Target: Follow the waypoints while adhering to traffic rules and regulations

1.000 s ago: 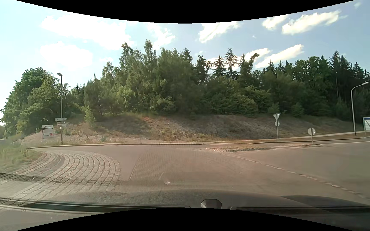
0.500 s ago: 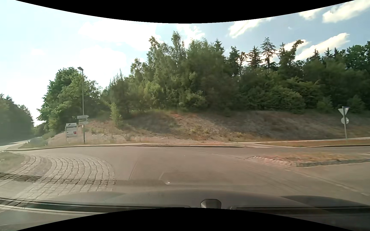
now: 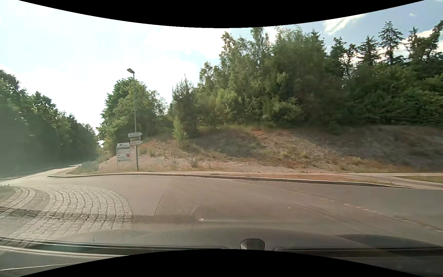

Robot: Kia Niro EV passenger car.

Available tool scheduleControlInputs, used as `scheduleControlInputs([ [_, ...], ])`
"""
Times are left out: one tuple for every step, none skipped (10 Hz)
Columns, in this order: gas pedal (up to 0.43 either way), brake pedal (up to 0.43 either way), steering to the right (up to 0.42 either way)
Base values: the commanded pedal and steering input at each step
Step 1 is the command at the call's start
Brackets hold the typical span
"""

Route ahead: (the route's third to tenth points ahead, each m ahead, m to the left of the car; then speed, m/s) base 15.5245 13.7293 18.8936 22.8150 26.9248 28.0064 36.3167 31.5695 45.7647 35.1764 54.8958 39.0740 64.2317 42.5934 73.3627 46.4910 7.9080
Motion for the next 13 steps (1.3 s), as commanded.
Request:
scheduleControlInputs([
  [0.13,0.006,-0.256],
  [0.118,0.006,-0.257],
  [0.118,0.006,-0.258],
  [0.11,0.006,-0.261],
  [0.11,0.006,-0.263],
  [0.11,0.006,-0.264],
  [0.11,0.006,-0.266],
  [0.11,0.006,-0.265],
  [0.11,0.006,-0.266],
  [0.11,0.006,-0.266],
  [0.11,0.006,-0.266],
  [0.11,0.006,-0.265],
  [0.11,0.006,-0.265],
])
